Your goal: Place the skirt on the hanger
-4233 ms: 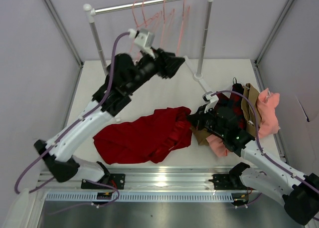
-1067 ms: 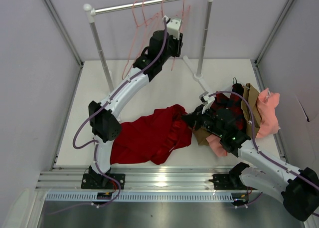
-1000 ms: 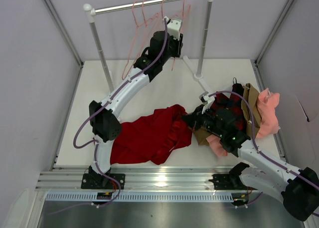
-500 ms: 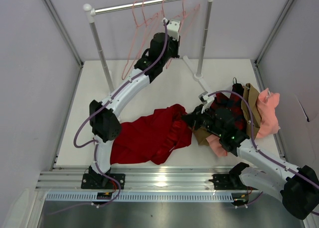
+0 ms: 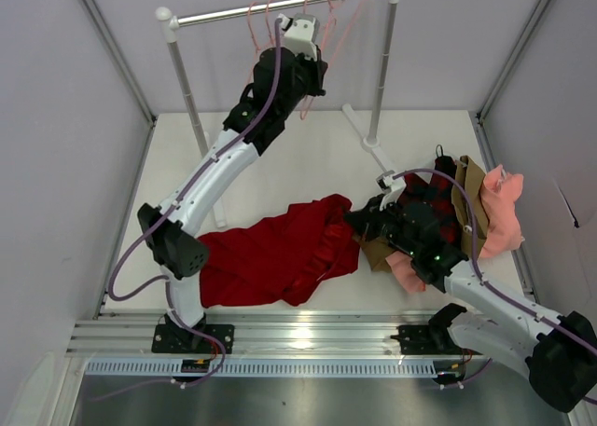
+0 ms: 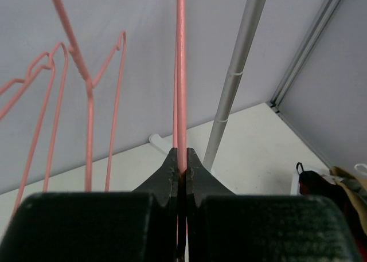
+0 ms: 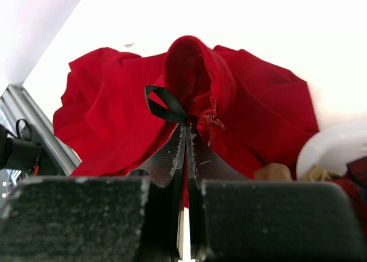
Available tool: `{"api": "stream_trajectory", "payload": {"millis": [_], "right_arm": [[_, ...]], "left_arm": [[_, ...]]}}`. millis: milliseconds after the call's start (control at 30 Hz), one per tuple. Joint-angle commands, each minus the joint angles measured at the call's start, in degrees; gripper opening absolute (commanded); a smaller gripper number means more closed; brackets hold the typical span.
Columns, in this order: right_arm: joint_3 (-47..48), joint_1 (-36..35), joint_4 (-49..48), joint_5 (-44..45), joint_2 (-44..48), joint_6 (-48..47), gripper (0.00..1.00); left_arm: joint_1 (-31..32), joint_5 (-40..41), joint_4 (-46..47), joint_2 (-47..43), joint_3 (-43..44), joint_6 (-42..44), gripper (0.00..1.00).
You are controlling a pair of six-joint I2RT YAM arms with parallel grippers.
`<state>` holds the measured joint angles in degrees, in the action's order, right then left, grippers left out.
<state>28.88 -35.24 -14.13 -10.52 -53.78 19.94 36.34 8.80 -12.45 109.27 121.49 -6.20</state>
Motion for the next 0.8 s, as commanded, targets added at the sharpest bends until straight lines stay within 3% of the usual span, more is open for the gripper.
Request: {"api": "stream_trajectory", "payload": {"millis": [0,133,233,333,567,767], "right_arm": [[1.1,0.3,0.0,3.7,2.5,0.8,0.00],[1.0,0.4,0.9,6.8,4.4,1.3,0.00],[1.5,1.5,1.9,8.3,3.9,2.1,0.00],[2.0,3.6,1.9,6.0,3.3,3.9,0.00],[3.3,6.9,0.6,4.0,-0.3,8.7,0.00],[3.5,7.9,-4.1,2.4,-1.0,8.0,0.00]], "left_arm": [[-0.4,-0.8,-1.3,-4.7,1.3,-2.2,0.00],[-0.4,-1.2,-5.0,-9.8,-2.6,-4.5,0.00],[0.0,-5.8,-1.0,-21.1,-20.0,-6.9,0.00],[1.6,-10.4,2.1,-33.0,-32.1,-6.8,0.00],[9.4,-10.5,-6.3,-51.6,-46.8,-7.6,0.00],[10.6,-9.9,-12.5,-64.5,-63.1,-12.8,0.00]]}}
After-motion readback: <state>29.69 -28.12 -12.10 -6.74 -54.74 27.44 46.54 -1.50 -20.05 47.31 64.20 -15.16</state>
